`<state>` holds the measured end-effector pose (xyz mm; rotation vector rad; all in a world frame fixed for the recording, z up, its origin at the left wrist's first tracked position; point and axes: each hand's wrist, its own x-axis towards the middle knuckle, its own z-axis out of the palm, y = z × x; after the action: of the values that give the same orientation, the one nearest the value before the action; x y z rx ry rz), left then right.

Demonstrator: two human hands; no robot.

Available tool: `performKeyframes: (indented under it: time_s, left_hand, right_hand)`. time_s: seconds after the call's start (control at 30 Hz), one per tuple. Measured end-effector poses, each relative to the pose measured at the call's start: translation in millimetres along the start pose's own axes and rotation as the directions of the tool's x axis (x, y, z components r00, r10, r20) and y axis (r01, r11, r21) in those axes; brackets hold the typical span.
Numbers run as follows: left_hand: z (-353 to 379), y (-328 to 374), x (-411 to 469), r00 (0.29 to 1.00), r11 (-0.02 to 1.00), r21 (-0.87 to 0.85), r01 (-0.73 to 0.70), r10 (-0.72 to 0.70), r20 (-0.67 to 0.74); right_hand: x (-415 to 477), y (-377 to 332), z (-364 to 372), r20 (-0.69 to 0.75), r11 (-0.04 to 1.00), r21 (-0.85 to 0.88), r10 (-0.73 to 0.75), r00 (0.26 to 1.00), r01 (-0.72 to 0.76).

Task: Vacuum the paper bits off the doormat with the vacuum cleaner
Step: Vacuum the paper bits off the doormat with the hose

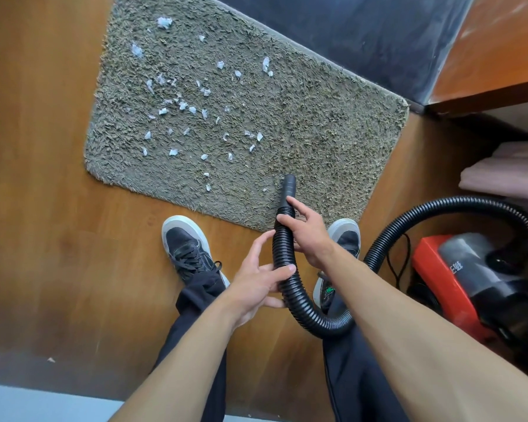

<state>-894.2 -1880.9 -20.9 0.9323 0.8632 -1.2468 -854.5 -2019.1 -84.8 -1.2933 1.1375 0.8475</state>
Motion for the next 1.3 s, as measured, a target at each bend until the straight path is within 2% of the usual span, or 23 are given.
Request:
performKeyframes:
  time_s: [0.27, 0.53, 0.9, 1.03, 1.3]
  left_hand:
    - [-19, -7, -17, 0.999, 0.999, -0.030, -0.022, 0.021, -0.037]
    - [-34, -17, -28, 0.998, 0.989, -0.139, -0.043, 0.036, -0.048]
    - [-24, 28, -3, 0.996, 0.996, -0.030, -0.086, 0.085, -0.020]
    - [-35, 48, -1, 0.990, 0.991, 0.004, -0.135, 0.135, -0.041]
    - [-61, 39, -12, 0.977, 0.975, -0.102, -0.198, 0.189, -0.095]
  right_hand:
    - [-8, 7, 28, 0.080, 0.999, -0.019, 0.043, 0.996, -0.041]
    - [-11, 6, 49, 0.149, 0.992, -0.089, 0.102, 0.984, -0.090]
    - [6, -45, 39, 0.078, 0.997, -0.074, -0.029, 0.996, 0.035]
    - [12, -64, 54, 0.118, 0.994, -0.088, -0.053, 0.992, 0.063]
    - [16, -69, 94, 0.241, 0.962, -0.237, -0.075, 0.968, 0.133]
